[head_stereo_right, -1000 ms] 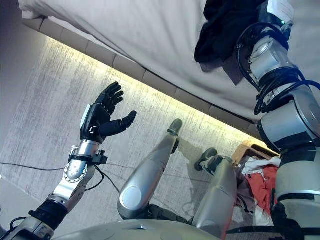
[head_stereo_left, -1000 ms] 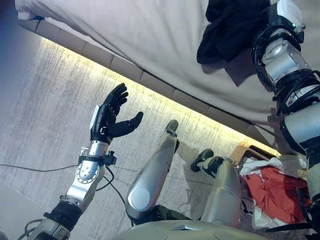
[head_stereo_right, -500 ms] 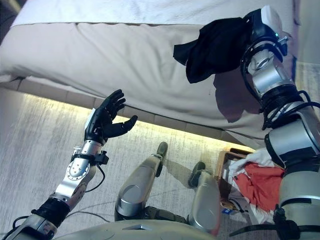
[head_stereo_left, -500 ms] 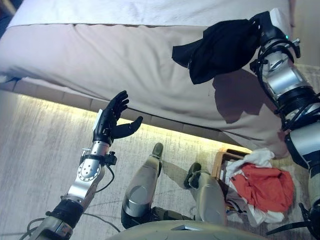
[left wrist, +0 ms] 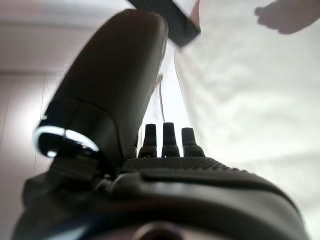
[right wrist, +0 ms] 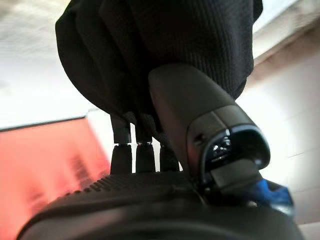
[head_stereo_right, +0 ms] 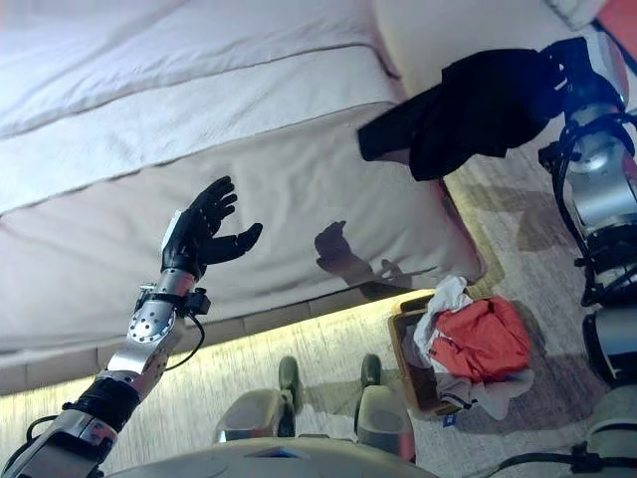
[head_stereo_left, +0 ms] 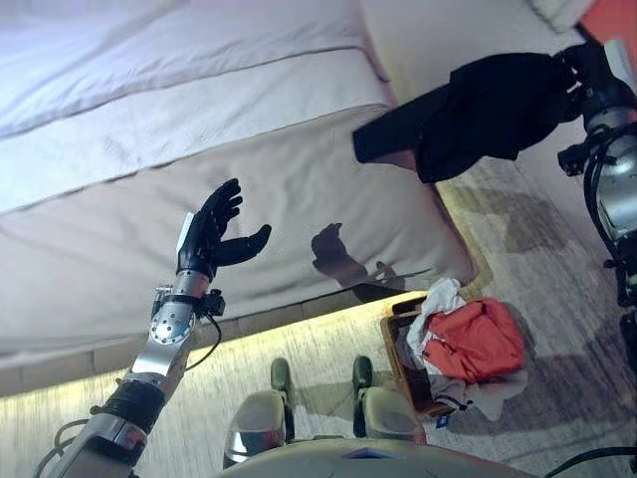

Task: Pick up the clothes from the bed and place them into the basket

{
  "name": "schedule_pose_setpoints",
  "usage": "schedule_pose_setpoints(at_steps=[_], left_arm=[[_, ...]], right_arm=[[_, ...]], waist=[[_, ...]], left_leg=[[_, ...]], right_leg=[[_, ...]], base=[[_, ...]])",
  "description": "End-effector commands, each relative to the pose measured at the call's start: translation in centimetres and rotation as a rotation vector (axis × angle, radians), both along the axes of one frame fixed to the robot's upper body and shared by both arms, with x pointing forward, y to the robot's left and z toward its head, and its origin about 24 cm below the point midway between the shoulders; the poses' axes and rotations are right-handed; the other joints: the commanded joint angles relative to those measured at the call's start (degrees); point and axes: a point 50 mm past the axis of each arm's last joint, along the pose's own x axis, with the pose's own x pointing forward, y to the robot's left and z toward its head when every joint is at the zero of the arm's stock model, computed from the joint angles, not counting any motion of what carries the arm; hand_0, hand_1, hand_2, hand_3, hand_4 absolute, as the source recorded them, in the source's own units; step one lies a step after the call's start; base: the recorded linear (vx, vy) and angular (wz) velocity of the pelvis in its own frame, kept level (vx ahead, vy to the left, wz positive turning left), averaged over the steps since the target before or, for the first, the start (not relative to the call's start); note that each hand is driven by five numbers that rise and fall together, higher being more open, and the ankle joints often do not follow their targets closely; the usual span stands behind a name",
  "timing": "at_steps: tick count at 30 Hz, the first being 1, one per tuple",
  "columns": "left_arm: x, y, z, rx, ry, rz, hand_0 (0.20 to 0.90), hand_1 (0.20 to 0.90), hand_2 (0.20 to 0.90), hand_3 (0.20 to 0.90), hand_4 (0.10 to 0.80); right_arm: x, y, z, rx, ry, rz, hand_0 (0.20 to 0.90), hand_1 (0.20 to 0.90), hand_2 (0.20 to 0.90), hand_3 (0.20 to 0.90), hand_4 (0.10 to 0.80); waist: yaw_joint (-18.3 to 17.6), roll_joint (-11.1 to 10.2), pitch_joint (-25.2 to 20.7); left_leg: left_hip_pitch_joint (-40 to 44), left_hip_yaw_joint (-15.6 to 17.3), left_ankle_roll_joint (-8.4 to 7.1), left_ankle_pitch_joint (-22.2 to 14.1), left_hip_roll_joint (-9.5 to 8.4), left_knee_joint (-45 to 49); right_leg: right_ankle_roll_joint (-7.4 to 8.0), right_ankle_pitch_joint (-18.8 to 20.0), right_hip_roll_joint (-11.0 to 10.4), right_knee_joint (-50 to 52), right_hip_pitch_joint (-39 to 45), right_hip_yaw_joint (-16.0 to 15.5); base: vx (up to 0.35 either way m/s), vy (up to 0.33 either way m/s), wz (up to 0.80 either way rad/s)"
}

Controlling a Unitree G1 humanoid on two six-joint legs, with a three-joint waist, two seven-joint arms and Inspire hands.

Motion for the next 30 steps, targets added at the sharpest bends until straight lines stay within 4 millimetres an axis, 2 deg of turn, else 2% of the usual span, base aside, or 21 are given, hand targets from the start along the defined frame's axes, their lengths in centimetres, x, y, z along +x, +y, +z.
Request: schedule_pose_setpoints(at_steps=[1,7,10,18,20,25,30], left_arm=[[-0.6,-0.4,0.3,-0.006,-0.069,-0.032,0.9,0.9,0.9,0.9,0.8],[-0.3,-0.6,0.2,0.008,-0.062,-0.059,0.9,0.9,0.9,0.9,0.8],[0.0,-0.7,0.1,0.002,-0.057,-0.053,0.9,0.9,0.9,0.9,0.8],[0.2,-1.2,-0.2,-0.002,-0.045,-0.056,0.9,0.9,0.9,0.9,0.8],[0.4,-1.3,-0.1,-0.01,-0.041,-0.052,0.9,0.9,0.9,0.9,0.8],[0.7,-2.0,0.0,0.001,-0.032,-0.077,0.9,0.9,0.9,0.9,0.8],[1.0,-2.5,0.1,0.005,-0.031,-0.087,0.9,0.9,0.9,0.9,0.8]], right_arm=[[-1.9,-0.3,4.7,-0.149,-0.196,0.006,0.3,0.3,0.3,0.2,0.1],[-4.2,-2.4,3.5,-0.108,-0.199,-0.065,0.3,0.3,0.3,0.2,0.1],[-5.1,-3.2,2.4,-0.077,-0.175,-0.077,0.3,0.3,0.3,0.2,0.1],[-5.8,-3.9,-1.0,0.014,-0.081,-0.103,0.3,0.3,0.3,0.2,0.1],[-6.0,-4.3,-3.7,0.056,-0.009,-0.113,0.3,0.3,0.3,0.2,0.1],[-6.5,-5.1,-8.1,0.131,0.125,-0.156,0.3,0.3,0.3,0.2,0.1],[-6.4,-5.0,-10.9,0.177,0.205,-0.17,0.3,0.3,0.3,0.2,0.1]], waist=[[-0.82,0.89,-9.46],[-4.41,1.08,-10.41],[-6.46,1.16,-10.85],[-8.86,0.97,-11.03],[-9.4,1.12,-11.15],[-9.34,1.48,-10.98],[-8.88,2.2,-10.33]], left_leg=[[-2.15,-2.83,0.84,-3.8,0.52,0.39],[-1.18,-1.05,1.07,-3.49,0.96,-2.35],[-0.49,1.02,1.14,-4.09,1.27,-2.35],[0.05,4.2,1.18,-5.03,1.74,-1.21],[0.35,5.04,1.19,-5.32,1.96,-0.85],[0.23,5.72,1.09,-5.68,2.18,0.09],[-0.11,5.55,1.08,-5.82,2.08,0.42]], right_leg=[[0.01,-0.28,2.53,4.12,-3.33,0.4],[0.69,0.89,3.65,2.83,-4.13,3.7],[1.07,1.29,3.94,2.47,-4.56,5.5],[1.13,1.72,4.67,2.31,-5.16,8.19],[1.12,1.75,4.84,2.23,-4.99,8.72],[1.04,1.75,4.92,2.64,-5.28,8.81],[1.08,1.98,4.66,2.76,-5.74,8.35]], base=[[0.011,-0.038,-0.3],[-0.013,-0.013,-0.24],[-0.029,-0.001,-0.26],[-0.03,-0.018,-0.25],[-0.007,-0.044,-0.12],[-0.022,-0.05,-0.05],[-0.02,-0.011,0.02]])
